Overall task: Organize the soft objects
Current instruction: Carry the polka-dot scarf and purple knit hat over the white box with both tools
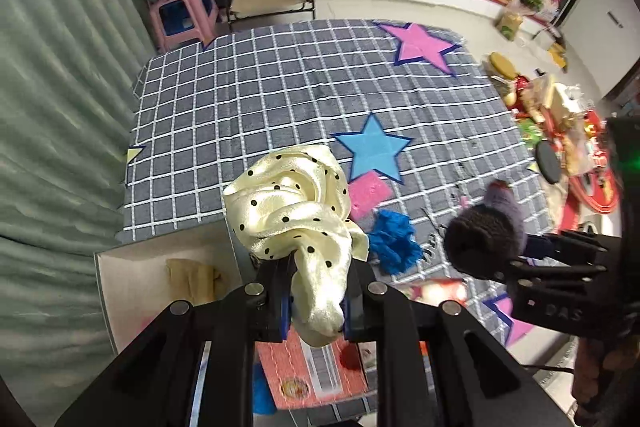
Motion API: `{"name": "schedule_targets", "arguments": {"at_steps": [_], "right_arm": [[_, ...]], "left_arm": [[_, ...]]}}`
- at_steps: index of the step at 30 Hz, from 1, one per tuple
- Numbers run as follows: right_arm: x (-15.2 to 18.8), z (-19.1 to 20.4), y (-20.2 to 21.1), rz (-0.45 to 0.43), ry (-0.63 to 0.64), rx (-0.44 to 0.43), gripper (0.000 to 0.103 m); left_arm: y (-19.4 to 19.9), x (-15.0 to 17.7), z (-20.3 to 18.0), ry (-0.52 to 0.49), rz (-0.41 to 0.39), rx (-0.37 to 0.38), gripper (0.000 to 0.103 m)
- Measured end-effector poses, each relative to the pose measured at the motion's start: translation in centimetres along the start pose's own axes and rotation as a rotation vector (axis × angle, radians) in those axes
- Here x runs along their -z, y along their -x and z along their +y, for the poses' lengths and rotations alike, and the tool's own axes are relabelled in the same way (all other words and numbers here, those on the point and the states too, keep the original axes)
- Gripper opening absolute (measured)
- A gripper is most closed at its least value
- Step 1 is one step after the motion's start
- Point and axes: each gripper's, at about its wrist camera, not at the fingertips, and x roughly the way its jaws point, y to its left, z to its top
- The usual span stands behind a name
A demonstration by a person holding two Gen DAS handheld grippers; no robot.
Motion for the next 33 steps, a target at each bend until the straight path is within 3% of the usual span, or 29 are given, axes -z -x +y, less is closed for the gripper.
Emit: {"name": "schedule_targets", "arguments": {"at_steps": [9,16,24,33], "right_arm": [[2.5,2.7,2.5,-0.041,-0.008,0.029,0.054],[5.5,4.5,3.8,-0.046,-0.010,0.028,0.054],[11.0,5.2,3.2,0.000,-0.056,0.018,0.054],[12.6,6.1,3.9,-0.020,-0.082,0.017,0.054]], "left_arm": [[3.2,3.0,0.2,-0.034,-0.036,0.025,0.020],[5.6,6.6,-0.5,-0.130,-0.031,0.078,0.020],[5.7,11.0,-1.4,-0.209,0.035,0.114,0.020],[6.8,12.7,-2.1,-0.257,0.016,0.116,0.020]]}}
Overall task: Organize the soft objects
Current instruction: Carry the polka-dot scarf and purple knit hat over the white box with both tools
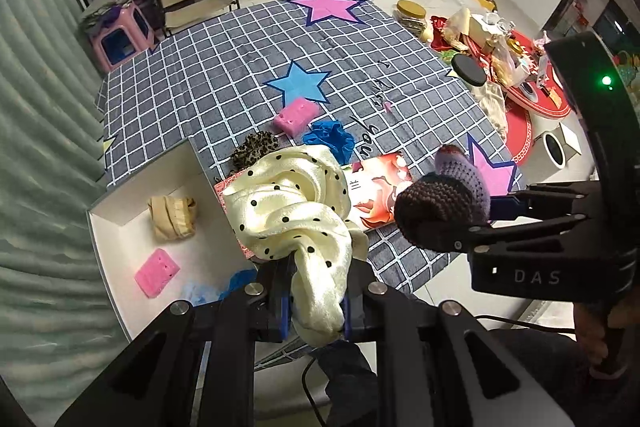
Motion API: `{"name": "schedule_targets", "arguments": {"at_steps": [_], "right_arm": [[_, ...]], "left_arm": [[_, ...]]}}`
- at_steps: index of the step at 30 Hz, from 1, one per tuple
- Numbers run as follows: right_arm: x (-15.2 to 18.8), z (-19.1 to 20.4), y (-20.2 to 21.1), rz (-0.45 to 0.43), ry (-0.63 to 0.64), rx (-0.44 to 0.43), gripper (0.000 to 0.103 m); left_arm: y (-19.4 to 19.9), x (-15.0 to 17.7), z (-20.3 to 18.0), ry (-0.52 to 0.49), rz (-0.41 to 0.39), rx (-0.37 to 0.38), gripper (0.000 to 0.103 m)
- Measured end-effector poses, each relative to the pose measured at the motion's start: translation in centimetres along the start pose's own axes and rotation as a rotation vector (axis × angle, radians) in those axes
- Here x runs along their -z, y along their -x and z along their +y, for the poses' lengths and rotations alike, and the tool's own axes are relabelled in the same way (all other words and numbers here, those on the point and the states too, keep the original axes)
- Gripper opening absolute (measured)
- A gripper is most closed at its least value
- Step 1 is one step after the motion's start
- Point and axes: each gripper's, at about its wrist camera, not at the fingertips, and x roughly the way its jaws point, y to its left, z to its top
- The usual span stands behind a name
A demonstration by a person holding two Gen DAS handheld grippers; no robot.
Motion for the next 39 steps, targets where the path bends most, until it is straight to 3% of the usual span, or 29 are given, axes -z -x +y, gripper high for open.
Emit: {"name": "schedule_targets", "arguments": {"at_steps": [39], "right_arm": [[1.2,-0.1,0.3,0.002,0.002,0.016,0.054]], "left_arm": [[0.7,1.3,0.7,0.036,-0.012,0.007,0.020]]}}
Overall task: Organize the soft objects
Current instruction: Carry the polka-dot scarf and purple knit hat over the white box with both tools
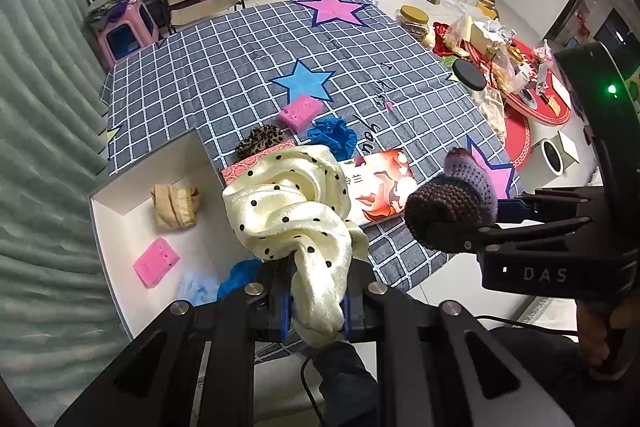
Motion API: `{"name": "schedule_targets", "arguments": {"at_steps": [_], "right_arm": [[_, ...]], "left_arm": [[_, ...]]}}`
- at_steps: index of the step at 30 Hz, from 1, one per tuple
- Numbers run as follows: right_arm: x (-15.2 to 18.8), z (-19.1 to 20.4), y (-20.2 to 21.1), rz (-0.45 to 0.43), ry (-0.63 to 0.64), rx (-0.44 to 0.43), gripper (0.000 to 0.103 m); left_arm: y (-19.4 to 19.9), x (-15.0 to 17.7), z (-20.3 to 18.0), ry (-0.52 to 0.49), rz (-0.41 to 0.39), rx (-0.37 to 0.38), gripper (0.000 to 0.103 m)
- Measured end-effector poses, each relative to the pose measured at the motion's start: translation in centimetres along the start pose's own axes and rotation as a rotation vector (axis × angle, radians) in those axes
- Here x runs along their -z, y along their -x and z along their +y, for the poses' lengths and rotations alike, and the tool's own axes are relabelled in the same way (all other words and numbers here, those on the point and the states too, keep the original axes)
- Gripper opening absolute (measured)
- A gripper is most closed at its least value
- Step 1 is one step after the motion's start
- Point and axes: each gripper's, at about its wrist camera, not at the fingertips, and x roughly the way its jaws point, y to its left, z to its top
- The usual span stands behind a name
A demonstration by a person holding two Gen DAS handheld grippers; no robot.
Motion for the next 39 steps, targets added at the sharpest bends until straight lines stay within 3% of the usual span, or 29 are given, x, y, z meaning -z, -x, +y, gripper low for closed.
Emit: {"name": "schedule_targets", "arguments": {"at_steps": [39], "right_arm": [[-0.5,4.2,-1.7,0.052,0.121,0.013,0.054]], "left_arm": [[0.6,3.1,4.6,0.170,-0.010,-0.020,0.020]]}}
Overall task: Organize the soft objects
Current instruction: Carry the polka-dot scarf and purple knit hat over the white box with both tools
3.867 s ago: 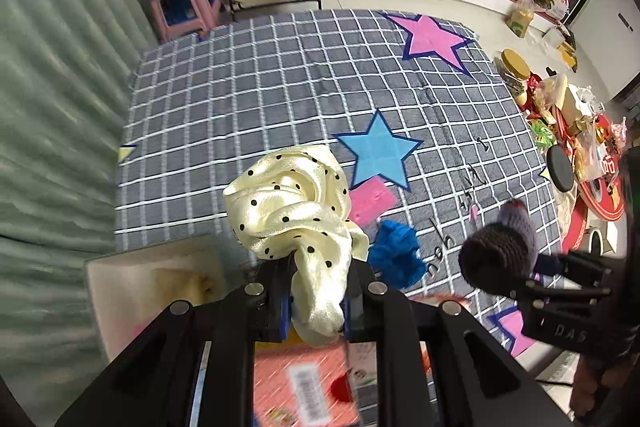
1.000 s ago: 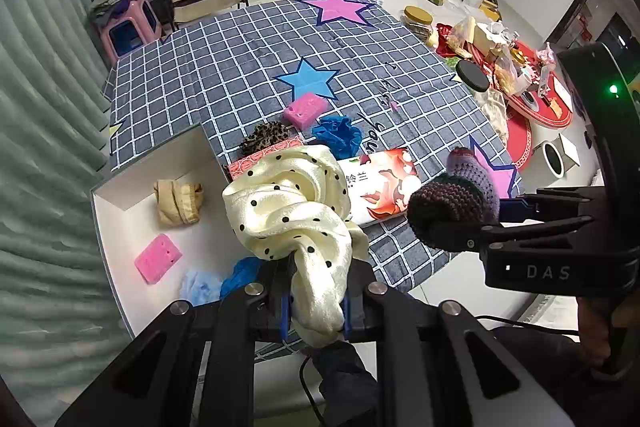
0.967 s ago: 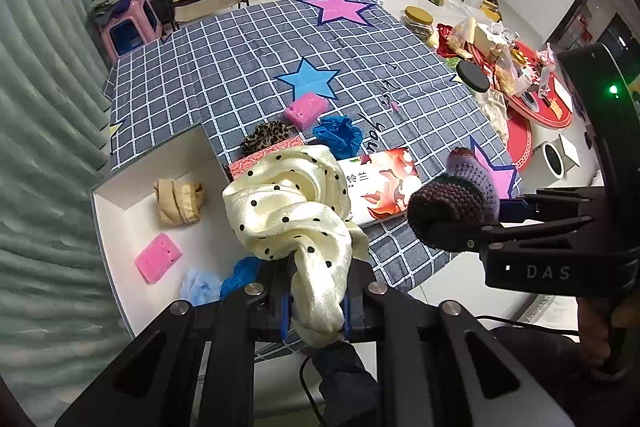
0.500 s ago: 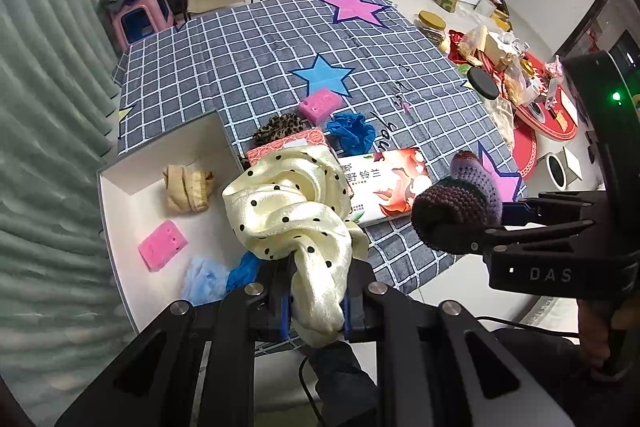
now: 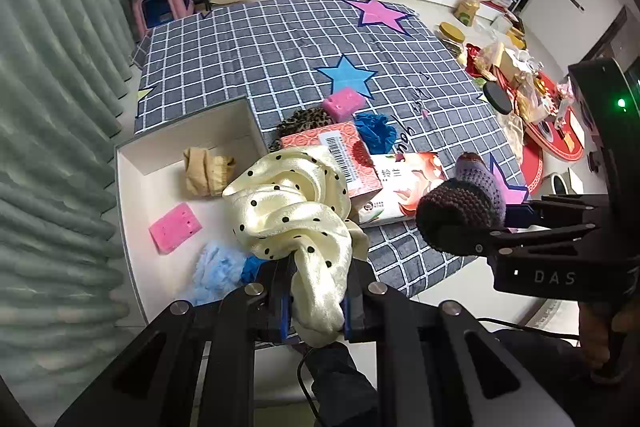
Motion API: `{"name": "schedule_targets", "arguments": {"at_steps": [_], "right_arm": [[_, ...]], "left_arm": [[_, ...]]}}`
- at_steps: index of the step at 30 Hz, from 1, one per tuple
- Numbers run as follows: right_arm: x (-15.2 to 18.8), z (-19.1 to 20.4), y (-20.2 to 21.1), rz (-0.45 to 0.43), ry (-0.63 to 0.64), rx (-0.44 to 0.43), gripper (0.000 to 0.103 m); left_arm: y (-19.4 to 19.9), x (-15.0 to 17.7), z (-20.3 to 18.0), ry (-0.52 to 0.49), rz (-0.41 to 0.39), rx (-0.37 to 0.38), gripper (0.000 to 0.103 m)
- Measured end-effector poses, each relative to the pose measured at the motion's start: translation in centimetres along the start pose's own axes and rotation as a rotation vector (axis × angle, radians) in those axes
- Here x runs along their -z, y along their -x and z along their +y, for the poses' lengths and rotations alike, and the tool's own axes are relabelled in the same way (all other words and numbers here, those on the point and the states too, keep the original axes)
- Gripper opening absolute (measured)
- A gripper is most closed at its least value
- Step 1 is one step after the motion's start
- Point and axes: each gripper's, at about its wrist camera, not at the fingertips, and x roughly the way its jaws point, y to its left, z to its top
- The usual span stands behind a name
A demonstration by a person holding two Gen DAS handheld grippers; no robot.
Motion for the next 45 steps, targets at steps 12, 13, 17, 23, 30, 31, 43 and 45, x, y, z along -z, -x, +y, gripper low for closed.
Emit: {"name": "schedule_targets", "arguments": {"at_steps": [12,13,17,23,30,31,43,45], "right_arm": [[-0.3,1.2,-0.6,0.018,0.039,0.005,0.054],[-0.3,1.2,-0.6,0.020,0.042,0.006,0.054],[-0.4,1.5,-0.6,0.024,0.053,0.009,0.054],[-0.5,1.8,-0.7,0.031,0.068,0.012,0.054],[-0.6,2.1,-0.9,0.041,0.079,0.012,0.054],[-0.6,2.1,-0.9,0.043,0.081,0.013,0.054],[-1.7,3.4,-0.6,0.039,0.137,0.024,0.054],[-2.3,3.8,0.2,0.011,0.156,0.024,0.054]], "left_arm": [[0.0,0.5,1.4,0.047,-0.002,0.000,0.020],[0.1,0.5,1.5,0.050,-0.002,0.001,0.020],[0.1,0.6,1.8,0.063,-0.003,0.003,0.020],[0.1,0.7,2.1,0.073,-0.004,0.003,0.020],[0.0,0.9,2.7,0.090,-0.002,0.004,0.020],[0.0,1.0,2.8,0.093,-0.002,0.004,0.020],[0.0,0.8,3.9,0.132,-0.012,-0.006,0.020],[0.1,0.7,4.1,0.126,-0.027,-0.014,0.020]]}}
